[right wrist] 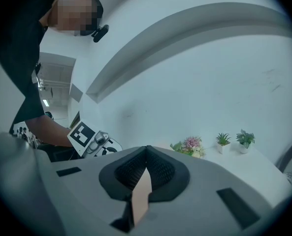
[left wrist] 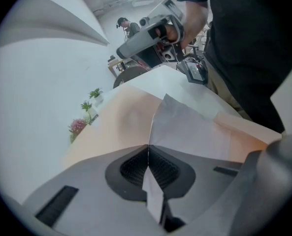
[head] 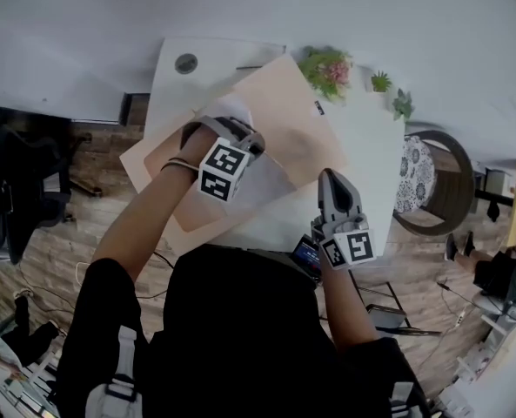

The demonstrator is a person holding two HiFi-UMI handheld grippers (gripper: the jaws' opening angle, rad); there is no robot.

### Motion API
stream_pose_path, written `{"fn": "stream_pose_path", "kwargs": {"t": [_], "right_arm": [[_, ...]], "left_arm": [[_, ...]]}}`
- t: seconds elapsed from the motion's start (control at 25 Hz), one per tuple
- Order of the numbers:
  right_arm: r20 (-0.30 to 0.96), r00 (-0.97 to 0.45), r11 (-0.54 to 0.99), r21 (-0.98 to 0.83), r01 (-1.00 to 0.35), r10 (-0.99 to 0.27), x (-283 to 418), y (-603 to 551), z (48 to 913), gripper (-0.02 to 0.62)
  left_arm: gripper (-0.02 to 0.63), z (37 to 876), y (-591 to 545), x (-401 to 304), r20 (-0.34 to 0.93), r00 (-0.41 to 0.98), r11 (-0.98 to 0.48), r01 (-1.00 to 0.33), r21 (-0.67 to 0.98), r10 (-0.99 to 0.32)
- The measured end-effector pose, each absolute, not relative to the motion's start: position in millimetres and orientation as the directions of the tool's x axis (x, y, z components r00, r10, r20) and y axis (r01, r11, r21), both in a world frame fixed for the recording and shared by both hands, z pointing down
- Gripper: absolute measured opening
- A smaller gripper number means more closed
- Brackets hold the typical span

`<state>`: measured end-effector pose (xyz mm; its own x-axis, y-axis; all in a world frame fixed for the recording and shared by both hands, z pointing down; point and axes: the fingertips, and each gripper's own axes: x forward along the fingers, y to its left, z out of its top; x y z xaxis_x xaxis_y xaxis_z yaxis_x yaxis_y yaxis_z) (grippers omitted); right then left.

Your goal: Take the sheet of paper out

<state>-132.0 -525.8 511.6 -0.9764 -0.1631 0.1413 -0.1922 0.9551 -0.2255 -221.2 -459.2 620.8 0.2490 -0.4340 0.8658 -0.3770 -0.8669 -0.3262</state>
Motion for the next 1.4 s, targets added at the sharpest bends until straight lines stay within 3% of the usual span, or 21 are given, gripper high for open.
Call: {"fn": "stream_pose_path", "kwargs": {"t": [0.44,0.88,1.12,1.4], "right_arm": [[0.083,-0.971,0.954,-0.186,-0.235,-0.223,-118.2,-519.8,482.4,0.009],[-0.003,-0.956,0.949,-0.123,-0.29,-0.293,-90.7,-499.3,439.0,0.009],[-0.03,-0.96,0.957,-0.096,-0.274,-0.278,-78.8,-478.7,426.6,0.009],[-0.046,-0.978,0.977,-0.078,-0.201,-0.205,-67.0,-456.9,424.8,0.009]], "left_arm": [[0.005,517.9,-475.8,-250.7,0.699,0.152,-0.651,-0.538,-0.535,-0.699],[0.005,419.6,-406.7,-283.8,0.508,0.053,-0.378,-0.735,-0.563,-0.86],[0.005,392.6,-338.8,-290.8,0.336,0.0,-0.153,-0.89,-0.43,-0.942],[0.005,370.2,-260.5,-297.6,0.096,-0.208,0.186,-0.963,-0.196,-0.974]]}}
